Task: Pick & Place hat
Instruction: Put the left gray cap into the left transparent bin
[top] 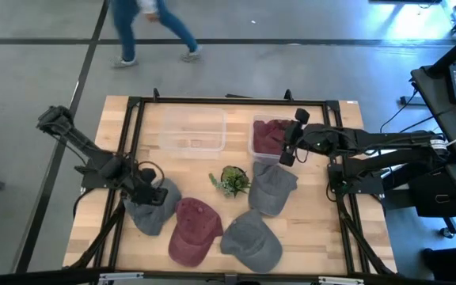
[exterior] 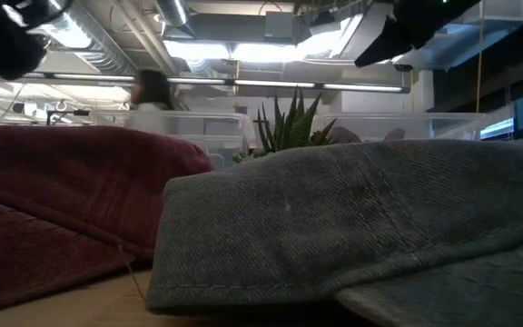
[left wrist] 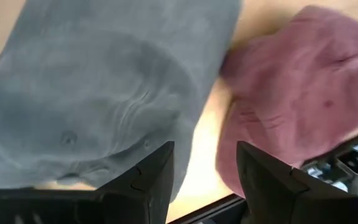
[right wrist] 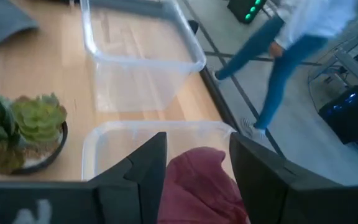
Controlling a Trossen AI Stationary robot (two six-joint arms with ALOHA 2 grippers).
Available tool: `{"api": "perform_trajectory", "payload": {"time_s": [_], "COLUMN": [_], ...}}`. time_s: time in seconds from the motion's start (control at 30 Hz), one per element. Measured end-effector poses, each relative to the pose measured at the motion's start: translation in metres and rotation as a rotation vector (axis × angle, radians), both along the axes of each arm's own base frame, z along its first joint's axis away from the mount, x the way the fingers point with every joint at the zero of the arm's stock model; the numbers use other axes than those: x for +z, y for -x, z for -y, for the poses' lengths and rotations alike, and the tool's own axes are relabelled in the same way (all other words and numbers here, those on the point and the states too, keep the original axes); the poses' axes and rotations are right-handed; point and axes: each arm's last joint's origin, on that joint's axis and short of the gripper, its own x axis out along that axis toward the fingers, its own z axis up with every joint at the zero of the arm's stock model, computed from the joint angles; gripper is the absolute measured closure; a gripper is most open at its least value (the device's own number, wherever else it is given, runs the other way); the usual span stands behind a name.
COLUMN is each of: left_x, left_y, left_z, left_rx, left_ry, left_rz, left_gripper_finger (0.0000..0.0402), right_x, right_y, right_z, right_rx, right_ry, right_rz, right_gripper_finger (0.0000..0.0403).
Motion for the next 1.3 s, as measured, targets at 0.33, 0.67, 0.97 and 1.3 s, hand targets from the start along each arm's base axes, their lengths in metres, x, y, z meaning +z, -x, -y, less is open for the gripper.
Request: {"api": "perform_trajectory", "payload": {"time_s": [0.33, 0.67, 0.97, 1.3], "left_x": [-0.015, -0.019, -0.029, -0.016], "left_y": [-0.001, -0.012, -0.013, -0.007], "left_z": [0.021, 0.039, 0.046, 0.041], "left_rx": [-0.03, -0.084, -0.198, -0.262], "left_ry": [-0.025, -0.018, 0.014, 0.051], "left_rz": [-0.086, 0.03, -0.06, -0.001], "left_gripper_finger": [0.0237, 0.0237, 0.0237, 0.0237], "right_x": [-0.012, -0.012, -0.008, -0.005], "right_y": [-0.006, -0.006, -0.009, -0.011], "right_z": [0.0, 0.0, 0.001, 0.001], "right_rx": [-0.014, -0.017, -0.004, 0.017], "right_ry": [-0.027, -0.031, -0.008, 0.031], "right_rz": [-0.068, -0.064, -0.037, -0.019], "right_gripper_finger": [0.0228, 0.0228, 0.0228, 0.0228]}}
